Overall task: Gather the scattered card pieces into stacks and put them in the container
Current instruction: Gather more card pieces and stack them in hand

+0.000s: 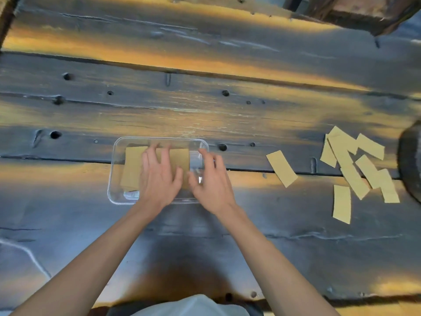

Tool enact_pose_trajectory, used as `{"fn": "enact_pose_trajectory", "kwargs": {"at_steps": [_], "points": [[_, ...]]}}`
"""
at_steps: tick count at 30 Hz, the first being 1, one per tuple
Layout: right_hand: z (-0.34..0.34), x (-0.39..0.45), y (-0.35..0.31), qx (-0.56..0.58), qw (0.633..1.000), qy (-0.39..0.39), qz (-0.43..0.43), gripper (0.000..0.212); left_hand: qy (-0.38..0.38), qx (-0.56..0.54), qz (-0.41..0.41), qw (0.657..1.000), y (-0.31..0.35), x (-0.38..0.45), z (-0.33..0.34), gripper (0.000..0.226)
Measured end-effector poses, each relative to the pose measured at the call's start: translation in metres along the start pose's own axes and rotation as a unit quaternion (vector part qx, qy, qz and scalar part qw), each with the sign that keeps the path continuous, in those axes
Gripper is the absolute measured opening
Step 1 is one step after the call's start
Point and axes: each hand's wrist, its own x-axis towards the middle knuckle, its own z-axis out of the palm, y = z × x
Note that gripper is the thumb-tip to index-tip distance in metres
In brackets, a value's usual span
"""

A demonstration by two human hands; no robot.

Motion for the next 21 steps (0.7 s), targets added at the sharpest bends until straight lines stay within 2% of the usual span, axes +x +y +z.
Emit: {"fn": "enact_pose_trajectory", "kwargs": {"at_steps": [8,21], "points": [[-0.063,-0.022,0.089,0.0,0.998,0.049,0.038,0.073,-0.048,0.011,0.106,0.993,0.091,0.003,0.04,0.078],[-0.179,-0.033,0.235,0.023,0.99,0.043,0.131,0.076,-0.122,0.014,0.071,0.99,0.223,0.018,0.139,0.084]]}}
